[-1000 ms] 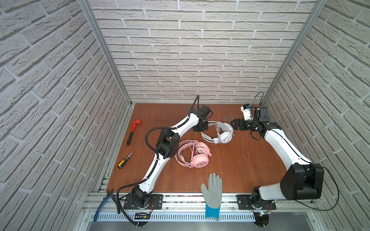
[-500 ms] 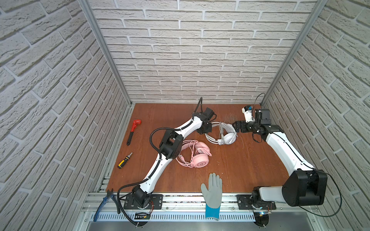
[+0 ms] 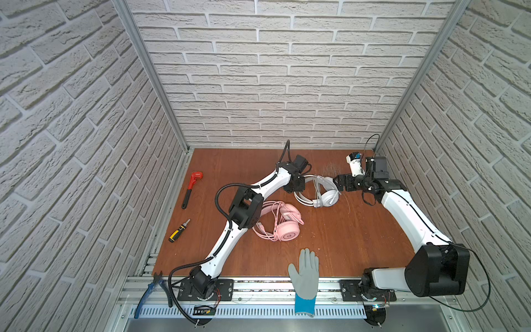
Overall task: Wrap the headphones
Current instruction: 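Lower the white headset onto the table and open the left gripper while right gripper withdraws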
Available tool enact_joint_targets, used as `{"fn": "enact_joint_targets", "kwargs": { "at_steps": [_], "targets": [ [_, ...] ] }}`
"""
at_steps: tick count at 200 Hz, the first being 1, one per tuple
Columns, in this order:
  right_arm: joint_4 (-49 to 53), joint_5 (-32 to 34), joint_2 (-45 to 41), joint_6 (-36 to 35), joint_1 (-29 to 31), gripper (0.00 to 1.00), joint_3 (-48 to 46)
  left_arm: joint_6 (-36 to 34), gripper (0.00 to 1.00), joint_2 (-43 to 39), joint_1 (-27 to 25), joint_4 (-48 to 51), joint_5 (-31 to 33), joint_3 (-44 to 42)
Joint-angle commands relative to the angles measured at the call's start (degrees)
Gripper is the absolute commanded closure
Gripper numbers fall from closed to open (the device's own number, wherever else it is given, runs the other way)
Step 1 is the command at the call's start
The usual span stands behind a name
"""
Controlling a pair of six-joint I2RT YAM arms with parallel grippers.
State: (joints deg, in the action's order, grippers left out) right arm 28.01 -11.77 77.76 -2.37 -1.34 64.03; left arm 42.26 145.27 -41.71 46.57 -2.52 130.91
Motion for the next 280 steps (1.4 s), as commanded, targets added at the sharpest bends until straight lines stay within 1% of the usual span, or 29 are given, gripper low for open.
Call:
{"fn": "enact_joint_targets", "kwargs": {
  "at_steps": [1,11,42,57,70,88,104,130,153,177,198,220,237,280],
  "targets": [
    [0.1,-1.5,-1.9,-1.1,1.0,0.03,0.9,0.0,0.45,-4.4,-0.2,2.2,2.3,-1.5],
    [-0.1,-1.9,-2.3,-1.5,1.4,0.03,0.8,-0.5,0.35,-5.8,-0.2,3.0,3.3,-1.9],
    [-0.1,-2.2,-3.0,-2.0,2.8,0.03,1.1,-2.4,0.19,-10.0,-0.1,3.2,6.3,-2.1],
    [0.6,-2.5,-3.0,-2.6,3.6,0.03,1.7,-2.9,0.14,-12.0,0.3,3.4,6.5,-2.0],
    [1.3,-2.7,-3.1,-3.2,4.4,0.03,2.3,-3.5,0.13,-13.9,0.8,4.1,6.7,-2.3],
    [2.1,-3.1,-3.3,-4.2,5.8,0.03,2.8,-4.6,0.11,-17.6,1.6,4.7,7.2,-5.3],
    [2.8,-3.0,-3.7,-5.1,7.2,0.03,3.0,-5.1,0.10,-22.3,2.6,4.3,6.7,-10.4],
    [4.6,-2.3,-3.9,-5.9,9.0,0.03,3.6,-3.4,0.10,-31.7,5.4,2.9,4.5,-22.1],
    [5.5,-1.9,-4.6,-6.4,9.9,0.03,3.8,-2.5,0.10,-40.1,7.4,3.9,4.9,-32.0],
    [5.9,-2.1,-5.0,-6.5,10.7,0.03,4.1,-2.7,0.12,-45.9,8.3,6.7,5.5,-39.6],
    [5.9,-2.5,-5.2,-6.7,12.1,0.03,4.1,-2.5,0.15,-49.7,9.1,5.5,3.5,-47.5],
    [6.0,-2.6,-5.4,-7.0,13.8,0.03,3.7,-2.0,0.25,-51.9,10.7,1.3,0.0,-56.4],
    [6.2,-2.2,-5.5,-7.0,15.0,0.03,3.4,-2.5,0.30,-51.6,11.5,-0.5,-1.3,-60.6],
    [6.9,-2.6,-5.8,-7.3,17.5,0.03,3.1,-4.8,0.31,-48.7,12.0,-2.3,-1.3,-65.3]
  ]
}}
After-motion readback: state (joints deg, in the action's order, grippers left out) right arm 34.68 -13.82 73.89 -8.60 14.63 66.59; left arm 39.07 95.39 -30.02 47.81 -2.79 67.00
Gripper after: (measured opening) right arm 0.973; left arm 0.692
